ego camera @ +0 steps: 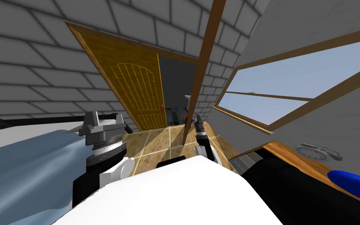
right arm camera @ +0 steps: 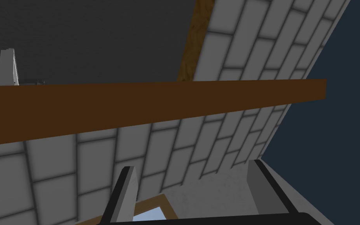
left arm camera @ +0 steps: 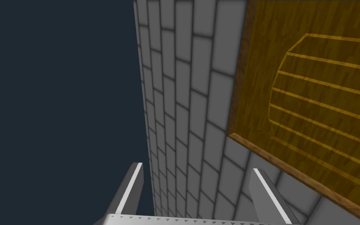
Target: Pull the door open
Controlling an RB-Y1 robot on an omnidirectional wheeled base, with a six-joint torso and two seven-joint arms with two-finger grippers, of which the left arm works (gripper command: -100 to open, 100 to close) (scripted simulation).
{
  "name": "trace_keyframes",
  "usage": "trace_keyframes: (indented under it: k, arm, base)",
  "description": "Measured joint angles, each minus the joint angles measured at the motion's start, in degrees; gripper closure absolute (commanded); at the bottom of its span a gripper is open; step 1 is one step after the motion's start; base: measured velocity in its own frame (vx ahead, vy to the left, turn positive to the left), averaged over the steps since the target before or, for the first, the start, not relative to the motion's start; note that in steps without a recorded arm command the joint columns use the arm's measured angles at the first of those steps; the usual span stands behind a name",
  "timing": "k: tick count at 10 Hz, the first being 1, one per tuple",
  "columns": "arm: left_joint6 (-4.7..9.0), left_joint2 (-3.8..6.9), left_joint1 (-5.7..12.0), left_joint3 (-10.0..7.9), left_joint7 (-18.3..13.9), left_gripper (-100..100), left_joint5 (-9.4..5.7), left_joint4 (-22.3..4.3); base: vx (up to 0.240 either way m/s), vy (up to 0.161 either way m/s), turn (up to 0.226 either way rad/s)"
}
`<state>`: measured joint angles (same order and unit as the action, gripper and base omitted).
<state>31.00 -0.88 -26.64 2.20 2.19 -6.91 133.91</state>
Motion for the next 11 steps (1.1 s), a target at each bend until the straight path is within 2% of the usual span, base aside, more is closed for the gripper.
trace_keyframes:
  k: [5,6,8,9,11]
  arm:
    - [0.04,1.90,2.38,-1.10,-0.09,-100,-0.65,-6.40]
    - [-0.38,2.63,3.45,-2.07,-0.37,-100,-1.14,-7.76]
    - [-0.34,3.82,4.66,-3.00,-0.74,-100,-1.68,-10.96]
    - [-0.14,3.82,4.90,-2.81,-0.60,-100,-1.59,-12.07]
    - [-0.18,4.74,6.25,-3.54,-0.66,-100,-1.98,-15.11]
  base:
    - [0.068,-0.003,-0.079]
    - [0.065,-0.009,-0.096]
    - [0.062,0.002,-0.070]
    - [0.041,0.003,-0.076]
    - [0.065,-0.006,-0.080]
